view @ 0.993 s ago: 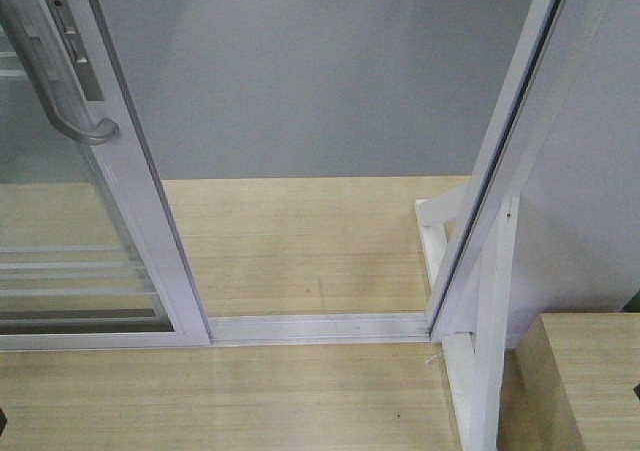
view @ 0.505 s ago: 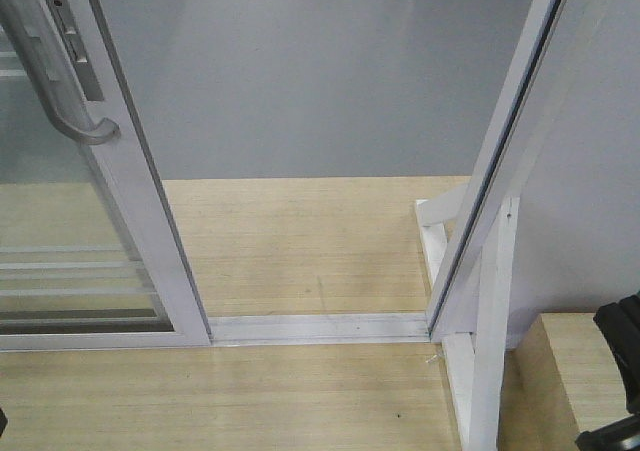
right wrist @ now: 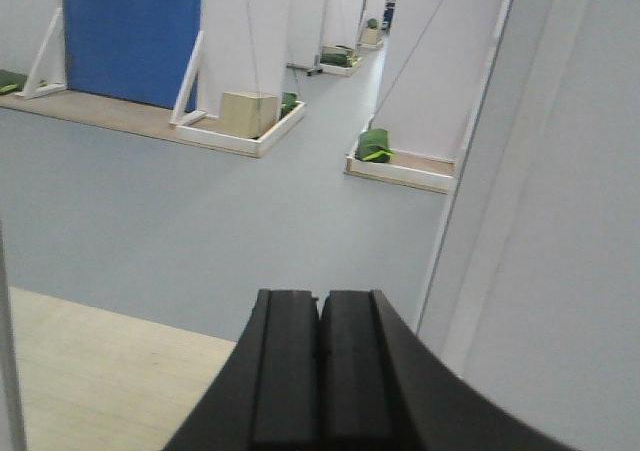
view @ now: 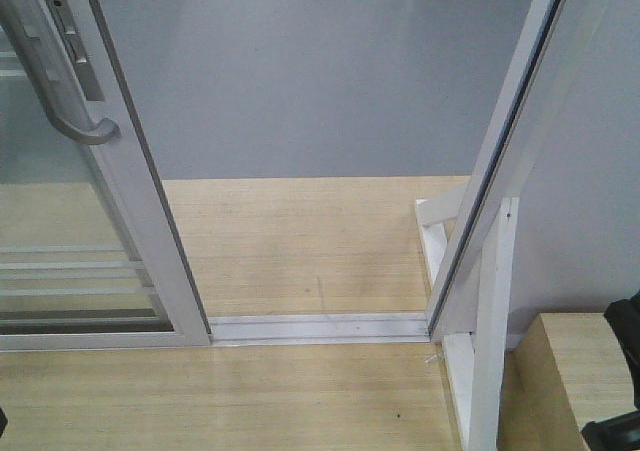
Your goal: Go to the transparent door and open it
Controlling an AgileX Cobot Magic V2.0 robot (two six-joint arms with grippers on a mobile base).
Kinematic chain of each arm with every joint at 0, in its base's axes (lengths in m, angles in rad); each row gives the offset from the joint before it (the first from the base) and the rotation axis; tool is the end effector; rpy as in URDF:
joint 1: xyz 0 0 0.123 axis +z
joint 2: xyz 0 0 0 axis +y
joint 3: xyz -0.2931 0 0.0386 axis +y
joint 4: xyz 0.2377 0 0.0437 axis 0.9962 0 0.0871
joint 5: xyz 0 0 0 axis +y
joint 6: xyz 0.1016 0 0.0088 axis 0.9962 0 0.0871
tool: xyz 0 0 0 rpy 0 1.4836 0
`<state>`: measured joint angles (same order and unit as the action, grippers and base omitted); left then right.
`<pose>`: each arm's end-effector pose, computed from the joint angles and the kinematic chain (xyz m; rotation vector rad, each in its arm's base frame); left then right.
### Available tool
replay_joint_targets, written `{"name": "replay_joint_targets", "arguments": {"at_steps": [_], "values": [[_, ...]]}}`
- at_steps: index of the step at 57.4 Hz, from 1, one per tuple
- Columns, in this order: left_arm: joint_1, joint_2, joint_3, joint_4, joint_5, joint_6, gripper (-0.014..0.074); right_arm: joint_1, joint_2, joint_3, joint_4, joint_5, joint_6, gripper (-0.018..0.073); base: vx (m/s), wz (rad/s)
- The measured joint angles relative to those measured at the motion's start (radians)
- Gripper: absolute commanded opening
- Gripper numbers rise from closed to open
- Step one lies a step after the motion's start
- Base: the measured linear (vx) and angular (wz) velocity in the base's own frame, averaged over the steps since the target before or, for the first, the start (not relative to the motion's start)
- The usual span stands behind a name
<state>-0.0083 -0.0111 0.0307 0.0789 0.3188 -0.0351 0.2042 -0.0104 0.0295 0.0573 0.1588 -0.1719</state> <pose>0.0438 0.0022 0.1720 0.0264 1.8210 0.0448 0.0454 0.0104 0.1884 -0.2711 1.6395 0.0749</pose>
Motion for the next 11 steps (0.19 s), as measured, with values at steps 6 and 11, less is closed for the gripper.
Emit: {"name": "replay_joint_targets", "arguments": {"at_steps": [6, 11], "values": [[0.000, 0.000, 0.000, 0.000, 0.000, 0.000, -0.0006, -0.061, -0.002, 0.000, 0.000, 0.000, 0.000, -0.0004, 0.00, 0.00], [0.000, 0.000, 0.000, 0.000, 0.000, 0.000, -0.0006, -0.087, -0.002, 0.000, 0.000, 0.000, 0.000, -0.0004, 0.00, 0.00]]}}
